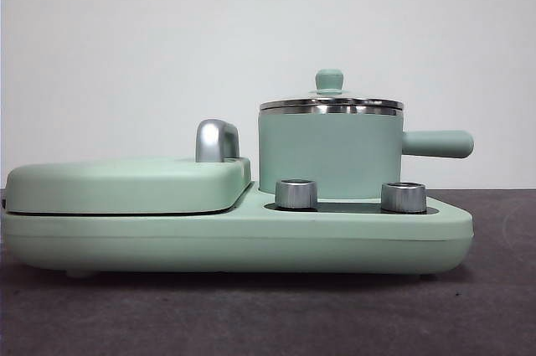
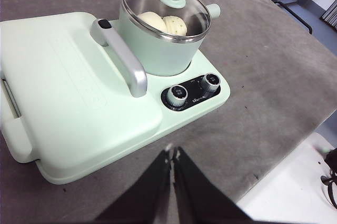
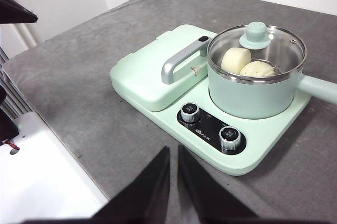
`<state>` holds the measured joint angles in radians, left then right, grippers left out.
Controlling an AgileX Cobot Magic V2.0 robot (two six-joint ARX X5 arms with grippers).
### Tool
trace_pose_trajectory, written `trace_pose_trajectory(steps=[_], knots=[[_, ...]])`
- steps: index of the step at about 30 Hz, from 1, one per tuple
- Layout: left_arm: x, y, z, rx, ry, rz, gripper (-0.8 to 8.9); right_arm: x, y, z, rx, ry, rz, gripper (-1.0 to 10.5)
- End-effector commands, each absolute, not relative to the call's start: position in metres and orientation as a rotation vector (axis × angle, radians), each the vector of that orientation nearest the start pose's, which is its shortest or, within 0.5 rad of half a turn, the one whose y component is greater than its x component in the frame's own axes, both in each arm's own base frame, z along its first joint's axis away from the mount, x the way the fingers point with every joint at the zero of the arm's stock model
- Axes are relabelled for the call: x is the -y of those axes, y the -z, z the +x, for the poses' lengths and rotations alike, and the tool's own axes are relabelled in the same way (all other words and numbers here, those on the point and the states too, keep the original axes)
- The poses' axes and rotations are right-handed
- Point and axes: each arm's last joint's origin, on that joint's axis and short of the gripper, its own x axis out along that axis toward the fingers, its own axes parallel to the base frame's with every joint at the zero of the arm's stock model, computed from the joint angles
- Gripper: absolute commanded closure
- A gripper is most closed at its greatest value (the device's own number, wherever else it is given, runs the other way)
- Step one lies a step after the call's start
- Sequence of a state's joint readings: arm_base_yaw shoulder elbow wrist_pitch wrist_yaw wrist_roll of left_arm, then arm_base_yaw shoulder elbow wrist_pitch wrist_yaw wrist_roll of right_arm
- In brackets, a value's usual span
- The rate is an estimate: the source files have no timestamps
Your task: Put the buns in a small steamer
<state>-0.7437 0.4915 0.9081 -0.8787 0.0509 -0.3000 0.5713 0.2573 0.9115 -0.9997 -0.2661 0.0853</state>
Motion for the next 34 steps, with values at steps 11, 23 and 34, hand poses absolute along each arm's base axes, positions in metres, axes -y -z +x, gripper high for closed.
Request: trace_pose_trajectory(steps=[11,23,34], knots=[[0.048,-0.338,0.054,-0.499,0.683,-0.148,8.06,-0.013,-0.337,0.006,-0.367,-0.820,0.019,9.3],[0.019,-0.244,0.076,-0.143,0.258,-0.004,8.07,-0.013,-0.337,0.006,-0.367,-0.820,0.019,9.3],[0.006,-0.175,0.089,-0.157,0.072,-0.051,8.07,-0.013,-0.337,0.006,-0.367,-0.820,0.019,9.3]])
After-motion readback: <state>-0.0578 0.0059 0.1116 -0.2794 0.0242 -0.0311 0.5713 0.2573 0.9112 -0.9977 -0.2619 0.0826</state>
